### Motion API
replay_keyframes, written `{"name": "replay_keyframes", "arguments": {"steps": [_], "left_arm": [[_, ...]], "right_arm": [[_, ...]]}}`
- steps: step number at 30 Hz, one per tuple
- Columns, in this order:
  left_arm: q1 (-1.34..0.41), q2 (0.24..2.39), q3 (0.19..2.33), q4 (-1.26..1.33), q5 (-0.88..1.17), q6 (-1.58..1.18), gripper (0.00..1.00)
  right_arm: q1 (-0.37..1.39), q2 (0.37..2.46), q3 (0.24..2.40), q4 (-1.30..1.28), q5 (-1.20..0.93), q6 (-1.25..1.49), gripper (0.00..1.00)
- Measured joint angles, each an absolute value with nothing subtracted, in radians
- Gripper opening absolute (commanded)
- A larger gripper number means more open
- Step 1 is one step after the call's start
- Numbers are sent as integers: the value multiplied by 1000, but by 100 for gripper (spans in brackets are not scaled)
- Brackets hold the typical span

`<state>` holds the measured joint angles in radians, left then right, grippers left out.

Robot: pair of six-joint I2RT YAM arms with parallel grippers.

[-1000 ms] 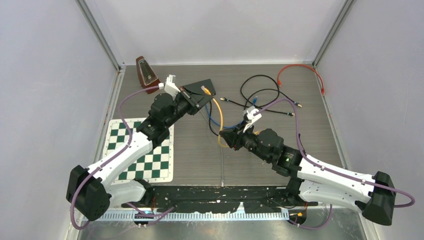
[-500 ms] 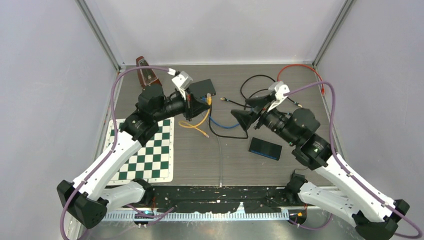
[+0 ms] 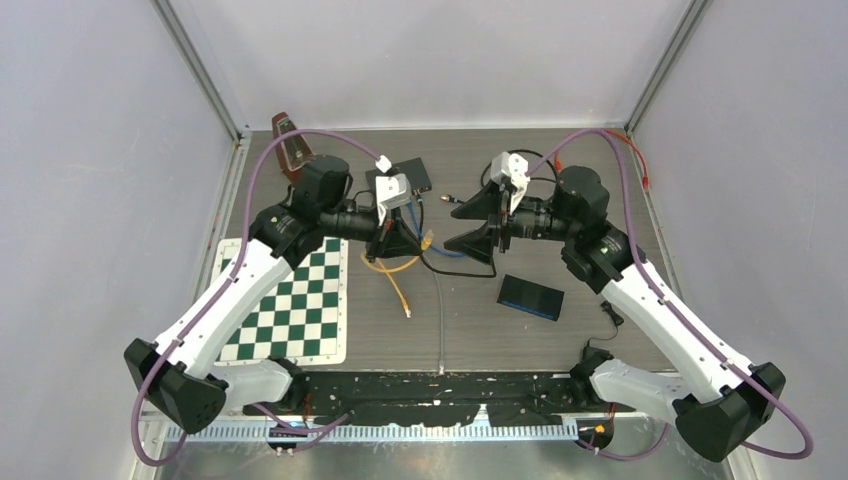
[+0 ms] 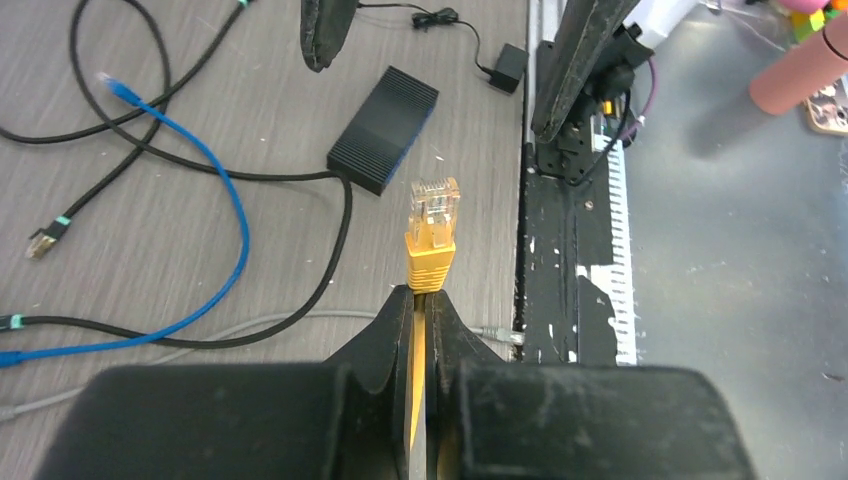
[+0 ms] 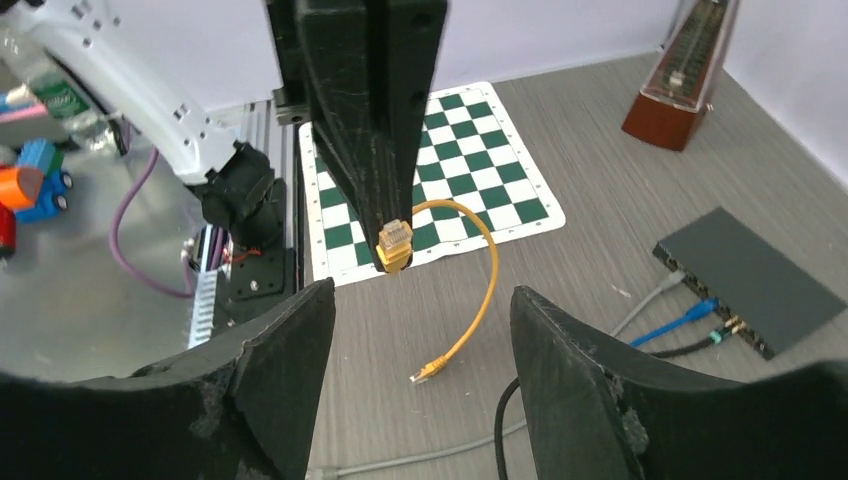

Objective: Insert the plug into the switch port
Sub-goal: Pick up the connector from the center of the board.

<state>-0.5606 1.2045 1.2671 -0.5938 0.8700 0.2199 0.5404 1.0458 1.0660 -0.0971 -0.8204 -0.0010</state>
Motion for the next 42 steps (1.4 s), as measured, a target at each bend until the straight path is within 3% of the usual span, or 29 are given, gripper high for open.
{"name": "replay_keyframes", "arguments": {"steps": [4,9,17,23,29,31,33,35,42], "left_arm": [[-561,1232,1284,-659,910,260,2],[-561,1248,1290,-717,932,289,2],[-561,1277,1294,-756,957,299,2],[-561,1299,1307,-782,966,301,2],[-561,1299,1307,-799,974,304,2],[-561,1301,1307,-805,981,305,9],[-561,1302,1307,-807,980,308,22],[-561,1303,1307,-809,972,316,32],[-561,1246,1232,-695,916,290,37]], "right_arm": [[541,1047,1044,-75,-891,-110,70],[541,1064,1036,-48,-950,-199,62],[578,1114,1028,-20,-993,-261,59],[634,1127,1007,-15,-994,-290,45],[640,1133,996,-15,-990,-305,21],[640,1133,996,-16,-989,-312,11],[640,1133,996,-21,-991,-318,6],[640,1132,995,-31,-994,-320,5],[640,1106,923,26,-969,-269,5]]}}
